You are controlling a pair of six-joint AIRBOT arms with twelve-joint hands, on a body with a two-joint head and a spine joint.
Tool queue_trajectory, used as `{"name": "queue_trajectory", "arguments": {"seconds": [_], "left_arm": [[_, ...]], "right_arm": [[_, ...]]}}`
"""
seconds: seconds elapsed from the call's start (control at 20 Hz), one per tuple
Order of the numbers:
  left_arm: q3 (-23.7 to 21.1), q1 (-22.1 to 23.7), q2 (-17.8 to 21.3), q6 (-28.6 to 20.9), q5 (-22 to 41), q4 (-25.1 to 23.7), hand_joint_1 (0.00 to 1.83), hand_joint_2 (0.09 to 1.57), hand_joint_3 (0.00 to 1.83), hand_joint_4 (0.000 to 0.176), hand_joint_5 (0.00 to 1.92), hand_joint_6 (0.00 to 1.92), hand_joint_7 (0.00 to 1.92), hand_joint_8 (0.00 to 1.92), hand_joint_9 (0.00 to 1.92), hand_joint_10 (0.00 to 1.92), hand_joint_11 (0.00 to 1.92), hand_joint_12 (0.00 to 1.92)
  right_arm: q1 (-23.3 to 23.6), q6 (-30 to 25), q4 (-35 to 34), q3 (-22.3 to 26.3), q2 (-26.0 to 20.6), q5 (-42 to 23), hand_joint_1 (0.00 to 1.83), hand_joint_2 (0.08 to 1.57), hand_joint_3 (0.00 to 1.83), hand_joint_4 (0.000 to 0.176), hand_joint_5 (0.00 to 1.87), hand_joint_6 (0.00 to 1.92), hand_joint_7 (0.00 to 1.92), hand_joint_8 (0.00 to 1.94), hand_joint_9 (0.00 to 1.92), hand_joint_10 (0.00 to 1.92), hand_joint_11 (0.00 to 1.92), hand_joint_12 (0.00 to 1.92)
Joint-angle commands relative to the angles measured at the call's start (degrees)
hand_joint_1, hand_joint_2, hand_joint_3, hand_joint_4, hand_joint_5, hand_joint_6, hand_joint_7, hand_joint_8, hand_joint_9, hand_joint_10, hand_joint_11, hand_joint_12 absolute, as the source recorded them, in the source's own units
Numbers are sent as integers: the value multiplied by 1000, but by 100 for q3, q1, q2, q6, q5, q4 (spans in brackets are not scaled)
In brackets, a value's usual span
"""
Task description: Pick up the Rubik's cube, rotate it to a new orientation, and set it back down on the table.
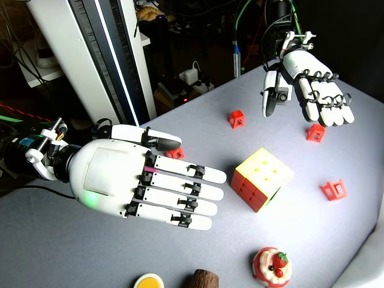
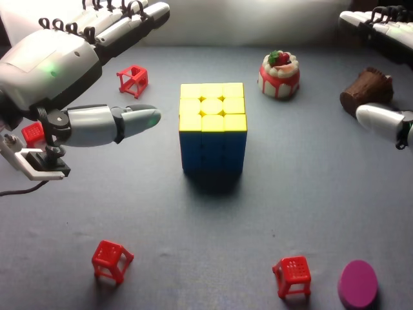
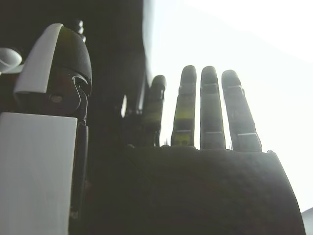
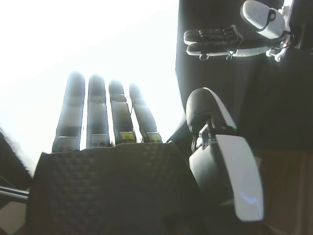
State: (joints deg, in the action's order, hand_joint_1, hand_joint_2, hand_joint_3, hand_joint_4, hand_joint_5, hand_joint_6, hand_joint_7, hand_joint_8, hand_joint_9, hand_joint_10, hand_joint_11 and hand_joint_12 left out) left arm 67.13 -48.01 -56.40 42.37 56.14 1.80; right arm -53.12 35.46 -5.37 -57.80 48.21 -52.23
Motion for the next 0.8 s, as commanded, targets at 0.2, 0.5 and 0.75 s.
{"name": "queue_trajectory", "arguments": {"seconds": [0.2,0.5,0.75], "left_arm": [[30,94,-68,-73,514,21,385,1137,0,108,0,0,0,0,0,0,0,0],[76,464,-191,-103,-144,-225,508,1043,0,46,0,0,0,0,0,0,0,0],[476,928,-689,-243,-1043,-17,602,1007,0,43,0,0,0,0,0,0,0,0]], "right_arm": [[-1,-36,-89,7,-9,-568,585,1269,17,0,0,0,0,0,0,0,0,0],[-171,-36,-394,12,-9,-694,632,1267,4,0,0,0,0,0,0,0,0,0],[-389,-36,-711,75,-10,-868,576,1280,4,0,0,0,0,0,0,0,0,0]]}}
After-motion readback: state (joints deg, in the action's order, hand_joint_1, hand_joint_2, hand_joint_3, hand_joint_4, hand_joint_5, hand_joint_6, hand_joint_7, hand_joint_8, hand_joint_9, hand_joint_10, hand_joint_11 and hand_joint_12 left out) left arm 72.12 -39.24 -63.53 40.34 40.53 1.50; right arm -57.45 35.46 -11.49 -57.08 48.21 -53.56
